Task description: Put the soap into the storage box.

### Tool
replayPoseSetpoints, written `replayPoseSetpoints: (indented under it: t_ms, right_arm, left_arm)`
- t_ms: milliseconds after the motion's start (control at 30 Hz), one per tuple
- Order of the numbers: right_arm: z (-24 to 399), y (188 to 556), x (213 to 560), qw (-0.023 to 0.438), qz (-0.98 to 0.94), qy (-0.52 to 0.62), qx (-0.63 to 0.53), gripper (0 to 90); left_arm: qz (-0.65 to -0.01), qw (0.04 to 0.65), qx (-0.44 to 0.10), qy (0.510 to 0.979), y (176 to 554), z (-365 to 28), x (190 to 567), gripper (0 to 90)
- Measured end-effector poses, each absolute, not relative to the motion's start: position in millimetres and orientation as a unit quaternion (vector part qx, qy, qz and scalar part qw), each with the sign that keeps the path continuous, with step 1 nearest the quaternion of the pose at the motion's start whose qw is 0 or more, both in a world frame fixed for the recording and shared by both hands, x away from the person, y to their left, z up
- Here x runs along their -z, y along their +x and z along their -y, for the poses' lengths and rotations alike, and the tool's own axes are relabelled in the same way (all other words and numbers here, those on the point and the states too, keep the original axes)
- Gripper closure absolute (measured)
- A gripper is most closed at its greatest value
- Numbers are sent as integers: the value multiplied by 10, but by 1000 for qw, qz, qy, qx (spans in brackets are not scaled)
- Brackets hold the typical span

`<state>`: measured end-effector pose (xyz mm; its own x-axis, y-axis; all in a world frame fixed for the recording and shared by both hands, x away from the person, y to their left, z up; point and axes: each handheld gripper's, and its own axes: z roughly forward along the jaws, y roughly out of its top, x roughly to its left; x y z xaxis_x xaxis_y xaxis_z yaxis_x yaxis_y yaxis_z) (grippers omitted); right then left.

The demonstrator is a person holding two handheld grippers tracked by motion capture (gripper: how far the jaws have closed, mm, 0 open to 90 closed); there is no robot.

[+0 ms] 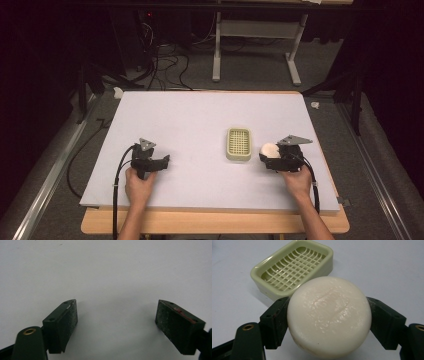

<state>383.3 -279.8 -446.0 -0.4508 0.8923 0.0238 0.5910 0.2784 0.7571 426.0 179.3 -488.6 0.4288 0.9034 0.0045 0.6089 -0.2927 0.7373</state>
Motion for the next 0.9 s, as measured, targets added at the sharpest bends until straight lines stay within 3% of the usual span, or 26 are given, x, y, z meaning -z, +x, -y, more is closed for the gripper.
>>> replayPoseSetpoints:
  t_ms: [900]
  right_arm:
    - [2598,3906,4252,192,-779,457,-384,246]
  left_arm:
    - [-488,338,-215,776,4261,-1797,4883,185]
